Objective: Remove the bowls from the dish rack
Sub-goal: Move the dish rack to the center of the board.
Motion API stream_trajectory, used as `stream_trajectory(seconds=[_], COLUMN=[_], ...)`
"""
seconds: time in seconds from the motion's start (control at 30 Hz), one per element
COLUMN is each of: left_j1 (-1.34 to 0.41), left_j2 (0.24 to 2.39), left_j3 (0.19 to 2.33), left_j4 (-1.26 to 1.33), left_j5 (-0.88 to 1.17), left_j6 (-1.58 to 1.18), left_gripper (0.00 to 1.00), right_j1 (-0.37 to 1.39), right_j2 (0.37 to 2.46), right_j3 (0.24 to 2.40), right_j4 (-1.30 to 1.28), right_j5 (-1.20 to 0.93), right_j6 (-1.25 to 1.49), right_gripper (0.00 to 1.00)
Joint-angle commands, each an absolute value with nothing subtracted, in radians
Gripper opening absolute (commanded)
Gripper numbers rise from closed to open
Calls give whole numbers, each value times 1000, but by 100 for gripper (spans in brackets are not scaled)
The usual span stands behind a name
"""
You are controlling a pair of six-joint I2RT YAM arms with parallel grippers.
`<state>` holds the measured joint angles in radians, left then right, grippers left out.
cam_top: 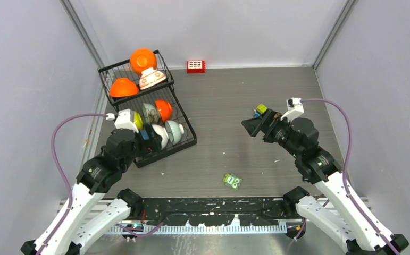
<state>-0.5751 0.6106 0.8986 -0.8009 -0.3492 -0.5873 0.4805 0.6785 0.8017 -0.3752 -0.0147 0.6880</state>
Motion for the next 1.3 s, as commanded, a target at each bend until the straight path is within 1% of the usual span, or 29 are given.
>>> stream_trajectory(seconds=[0.0,0.07,0.13,0.3,0.4,0.53,0.7,0.93,1.27], left_j1=[-577,-576,-575,-575,-574,-575,-574,-575,-575], left_j2=[662,689,695,663,675,695,651,600,550], left_j3=[899,904,893,815,790,781,753,778,874], left_j4=[-846,-884,-876,-724,-664,-652,-664,-736,-851], left_j5=[-394,-416,-387,-239,-210,-196,-216,-245,-300], left_j6=[-718,-726,-725,-751,-777,-792,-815,-794,-702], left_gripper=[92,89,83,76,74,73,73,73,73], right_j1=[480,479,480,484,511,600,683,736,826], right_j2=[707,707,726,771,809,914,1132,1451,1769], right_j3=[728,674,642,569,579,638,781,1055,1441], right_j4=[-321,-267,-229,-115,-107,-141,-159,-211,-416], right_j5=[-71,-106,-171,-239,-223,-136,-40,64,158], right_j6=[796,833,852,884,862,799,722,594,387], right_gripper=[100,98,96,85,81,74,68,66,58])
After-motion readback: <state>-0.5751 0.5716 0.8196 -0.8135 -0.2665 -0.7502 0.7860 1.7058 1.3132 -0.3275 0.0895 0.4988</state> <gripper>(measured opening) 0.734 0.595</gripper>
